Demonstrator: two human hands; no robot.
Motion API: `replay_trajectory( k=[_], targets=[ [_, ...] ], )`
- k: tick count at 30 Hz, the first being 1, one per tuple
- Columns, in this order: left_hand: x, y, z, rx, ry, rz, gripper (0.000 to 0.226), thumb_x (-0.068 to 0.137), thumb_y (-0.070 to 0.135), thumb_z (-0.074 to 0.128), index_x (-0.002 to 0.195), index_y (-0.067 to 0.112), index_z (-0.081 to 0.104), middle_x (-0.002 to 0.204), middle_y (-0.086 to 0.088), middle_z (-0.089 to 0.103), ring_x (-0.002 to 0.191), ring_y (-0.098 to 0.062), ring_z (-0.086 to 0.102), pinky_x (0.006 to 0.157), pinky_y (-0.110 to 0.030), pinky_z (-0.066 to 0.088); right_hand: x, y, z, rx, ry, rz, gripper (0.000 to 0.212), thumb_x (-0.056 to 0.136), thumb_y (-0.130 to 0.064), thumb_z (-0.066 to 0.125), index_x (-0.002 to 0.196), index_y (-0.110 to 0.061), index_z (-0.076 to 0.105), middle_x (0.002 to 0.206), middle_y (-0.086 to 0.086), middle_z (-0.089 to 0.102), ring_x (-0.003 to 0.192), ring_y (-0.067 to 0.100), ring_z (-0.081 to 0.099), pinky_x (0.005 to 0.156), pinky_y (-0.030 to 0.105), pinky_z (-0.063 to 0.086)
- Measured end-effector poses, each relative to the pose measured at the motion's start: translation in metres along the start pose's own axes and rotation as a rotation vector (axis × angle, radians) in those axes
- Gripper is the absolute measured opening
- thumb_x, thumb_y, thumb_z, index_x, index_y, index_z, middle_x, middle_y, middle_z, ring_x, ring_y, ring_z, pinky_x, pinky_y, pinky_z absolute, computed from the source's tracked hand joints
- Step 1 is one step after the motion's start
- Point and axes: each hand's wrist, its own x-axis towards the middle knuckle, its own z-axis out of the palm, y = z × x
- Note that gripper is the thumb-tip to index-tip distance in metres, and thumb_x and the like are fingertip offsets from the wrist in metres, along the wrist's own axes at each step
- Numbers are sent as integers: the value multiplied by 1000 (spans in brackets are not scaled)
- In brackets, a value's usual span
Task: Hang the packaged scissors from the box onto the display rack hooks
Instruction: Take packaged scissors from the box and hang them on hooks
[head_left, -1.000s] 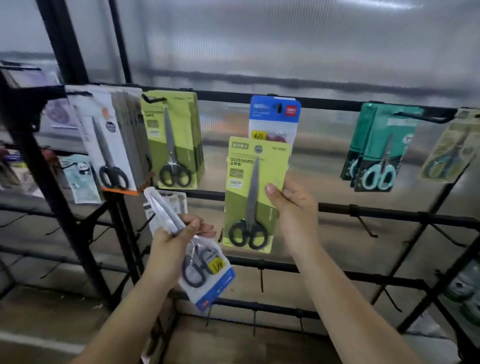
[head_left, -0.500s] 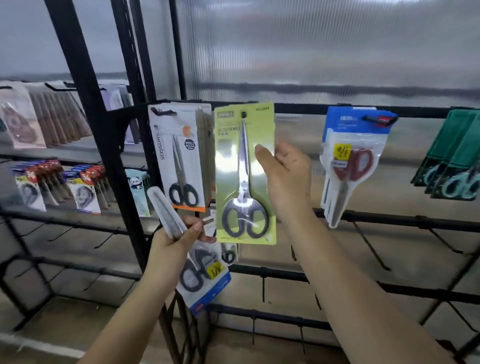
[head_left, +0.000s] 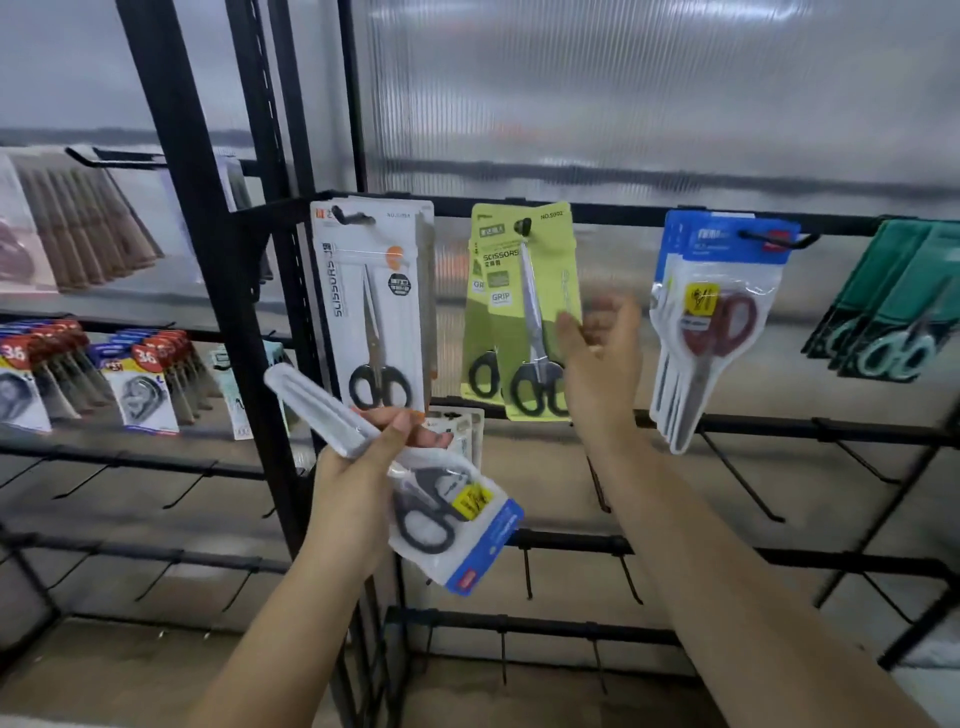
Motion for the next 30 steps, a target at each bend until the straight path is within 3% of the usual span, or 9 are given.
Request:
replay_trajectory(
  k=[4,7,10,14,20,23,25,28,30],
  targets=[
    [4,2,-4,-222,11,-53,6,86,9,53,82,9,57,64,-5,64,68,-20,68,66,-33,58,-40,39,-16,-71,-35,161,30,88,-19,62,114,-19,47,115,1,53,107,17,52,83,25,45],
    [11,-2,-7,-299,89,-100,12,92,12,50,82,13,57,66,-2,62,68,-19,66,62,-31,58,-73,47,-25,-64,-177,404,8,92,-29,57,98,-24,54,102,-5,61,99,14,58,76,18,44],
    [17,-8,-6,-394,159,-192,13,94,17,51,82,15,56,75,-2,61,72,-18,65,70,-33,57,-95,42,-25,223,-399,762,33,90,-49,44,96,-22,62,96,4,70,89,18,65,85,35,52],
    [22,-22,-3,-476,222,-354,14,96,24,50,88,16,58,75,-2,69,68,-16,69,68,-34,57,-105,35,-26,773,-346,1033,71,86,-69,25,112,-15,62,105,15,71,92,29,70,81,44,50],
    [27,-44,8,-546,229,-466,28,96,38,46,100,15,62,103,-7,68,91,-22,65,87,-45,49,-102,33,-39,772,-387,784,57,65,-36,83,111,-8,63,104,12,71,95,24,69,78,35,56],
    [24,-56,25,-584,158,-488,27,94,36,49,96,13,63,101,-6,70,93,-20,67,92,-45,50,-93,34,-49,770,-292,766,27,77,-18,67,103,-8,65,97,10,73,88,22,70,74,33,58],
    [21,-60,35,-618,119,-476,20,93,29,51,92,12,62,96,-5,69,93,-19,67,94,-44,49,-82,33,-59,773,-227,713,43,74,-27,67,112,-6,63,106,14,70,94,26,68,76,35,58],
    [15,-60,44,-623,67,-424,16,89,15,55,85,6,67,82,-5,70,79,-15,70,69,-33,60,-56,24,-80,760,-101,524,80,61,-42,83,125,0,56,119,20,63,106,32,61,84,38,54],
    [12,-61,41,-572,-29,-376,8,75,10,69,67,9,70,67,-1,68,66,-12,70,58,-26,58,-32,15,-98,726,-20,401,61,78,-31,71,125,4,54,114,20,62,103,32,60,83,38,51]
  ],
)
